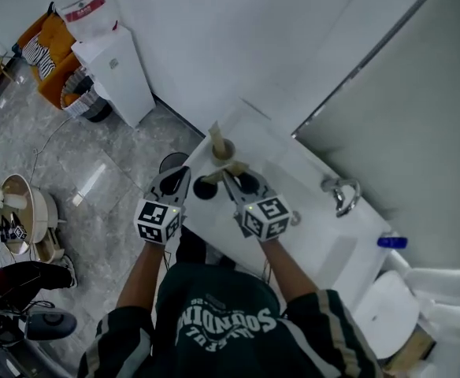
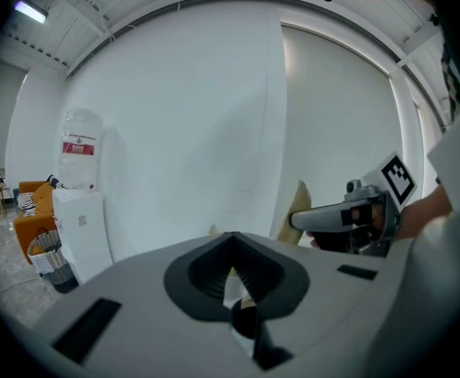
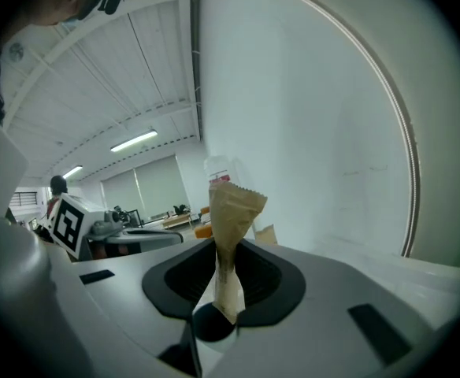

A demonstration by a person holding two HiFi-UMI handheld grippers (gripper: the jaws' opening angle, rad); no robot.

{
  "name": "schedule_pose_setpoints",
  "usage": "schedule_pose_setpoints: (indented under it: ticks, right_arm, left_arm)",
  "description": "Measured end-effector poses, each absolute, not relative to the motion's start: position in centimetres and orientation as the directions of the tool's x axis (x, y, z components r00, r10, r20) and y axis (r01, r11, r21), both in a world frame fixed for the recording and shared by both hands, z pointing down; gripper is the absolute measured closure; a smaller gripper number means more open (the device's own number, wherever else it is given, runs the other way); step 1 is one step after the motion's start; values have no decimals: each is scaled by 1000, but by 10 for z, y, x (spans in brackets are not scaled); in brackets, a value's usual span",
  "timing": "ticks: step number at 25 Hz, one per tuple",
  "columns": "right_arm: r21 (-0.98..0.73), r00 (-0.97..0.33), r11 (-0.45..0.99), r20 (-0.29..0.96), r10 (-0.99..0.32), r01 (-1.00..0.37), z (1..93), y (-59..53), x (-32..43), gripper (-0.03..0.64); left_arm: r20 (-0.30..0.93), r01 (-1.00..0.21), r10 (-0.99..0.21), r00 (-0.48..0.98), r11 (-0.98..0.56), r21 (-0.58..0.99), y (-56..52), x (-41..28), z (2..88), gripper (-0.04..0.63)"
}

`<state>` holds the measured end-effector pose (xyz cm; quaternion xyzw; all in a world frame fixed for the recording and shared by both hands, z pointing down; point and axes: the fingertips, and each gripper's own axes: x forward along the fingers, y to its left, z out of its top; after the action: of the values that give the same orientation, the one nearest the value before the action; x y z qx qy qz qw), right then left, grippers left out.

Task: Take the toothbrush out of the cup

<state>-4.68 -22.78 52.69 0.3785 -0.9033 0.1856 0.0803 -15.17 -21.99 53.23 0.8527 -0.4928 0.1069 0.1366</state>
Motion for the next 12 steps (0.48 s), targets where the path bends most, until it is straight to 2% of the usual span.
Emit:
schedule_pose_setpoints:
  ticks: [6, 12]
  right_arm:
    - [-252, -617, 565, 239, -750, -785, 495, -237, 3, 541]
    - [-244, -532, 475, 309, -788, -846, 517, -244, 39, 543]
  left_arm:
    - [304, -832, -777, 551, -541, 123, -237, -128, 524, 595]
    - [300, -799, -746, 595, -589, 120, -248, -111, 522, 595]
